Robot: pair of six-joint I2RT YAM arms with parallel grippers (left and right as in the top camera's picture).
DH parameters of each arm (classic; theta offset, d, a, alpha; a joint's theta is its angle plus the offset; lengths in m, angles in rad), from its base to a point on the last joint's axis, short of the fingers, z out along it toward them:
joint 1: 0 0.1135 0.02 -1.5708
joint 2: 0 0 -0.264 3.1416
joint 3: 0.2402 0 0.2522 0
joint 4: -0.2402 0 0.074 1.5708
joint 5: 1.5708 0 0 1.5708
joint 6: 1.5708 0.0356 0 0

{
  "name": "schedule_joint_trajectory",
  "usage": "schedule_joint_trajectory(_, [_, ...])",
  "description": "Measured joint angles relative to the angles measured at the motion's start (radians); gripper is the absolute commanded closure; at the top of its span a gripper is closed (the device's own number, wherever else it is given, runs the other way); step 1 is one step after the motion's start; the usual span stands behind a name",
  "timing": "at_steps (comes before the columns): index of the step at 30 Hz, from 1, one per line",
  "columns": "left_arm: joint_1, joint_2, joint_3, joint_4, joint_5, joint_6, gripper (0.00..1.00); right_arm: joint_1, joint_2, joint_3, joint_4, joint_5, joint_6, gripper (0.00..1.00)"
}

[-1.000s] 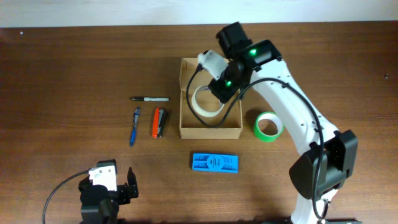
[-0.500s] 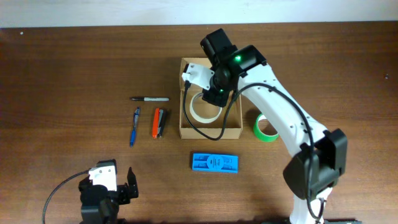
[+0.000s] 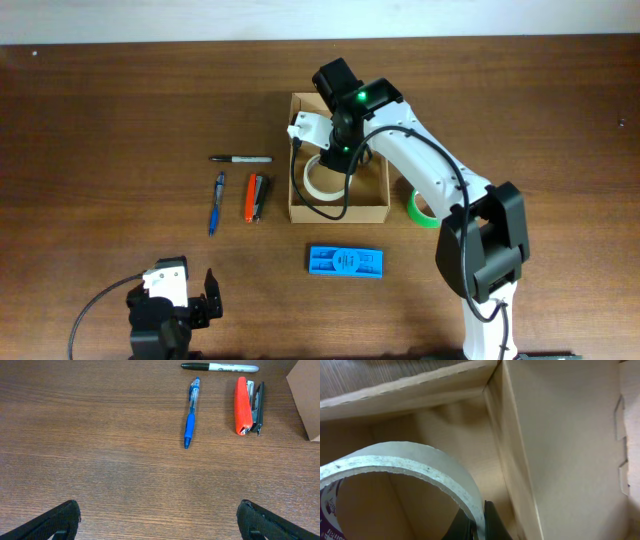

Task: Pack container
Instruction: 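Carry the white tape roll into the box and release it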

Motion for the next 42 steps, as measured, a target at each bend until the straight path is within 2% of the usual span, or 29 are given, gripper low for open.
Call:
schedule_joint_trajectory(20, [0.0,0.0,0.0,0.0,0.0,0.0,0.0,0.0,0.089,-0.002,0.052,0.0,0.0,0.96])
schedule_joint_trajectory(24, [0.0,0.0,0.0,0.0,0.0,0.0,0.0,0.0,0.089,-0.002,0.055,0.0,-0.001,0.88])
schedule_joint_trajectory(31, [0.0,0.0,0.0,0.0,0.0,0.0,0.0,0.0,0.089,-0.002,0.055,0.0,-0.003,0.86])
schedule_joint_trajectory(35, [0.0,0.0,0.0,0.0,0.0,0.0,0.0,0.0,0.089,-0.002,0.055,0.0,-0.002,0.74])
schedule_joint_trajectory(37, [0.0,0.0,0.0,0.0,0.0,0.0,0.0,0.0,0.089,-0.002,0.055,0.0,-0.001,0.71])
schedule_joint_trajectory(42, [0.0,0.0,0.0,0.0,0.0,0.0,0.0,0.0,0.089,-0.002,0.055,0.0,-0.003,0.7])
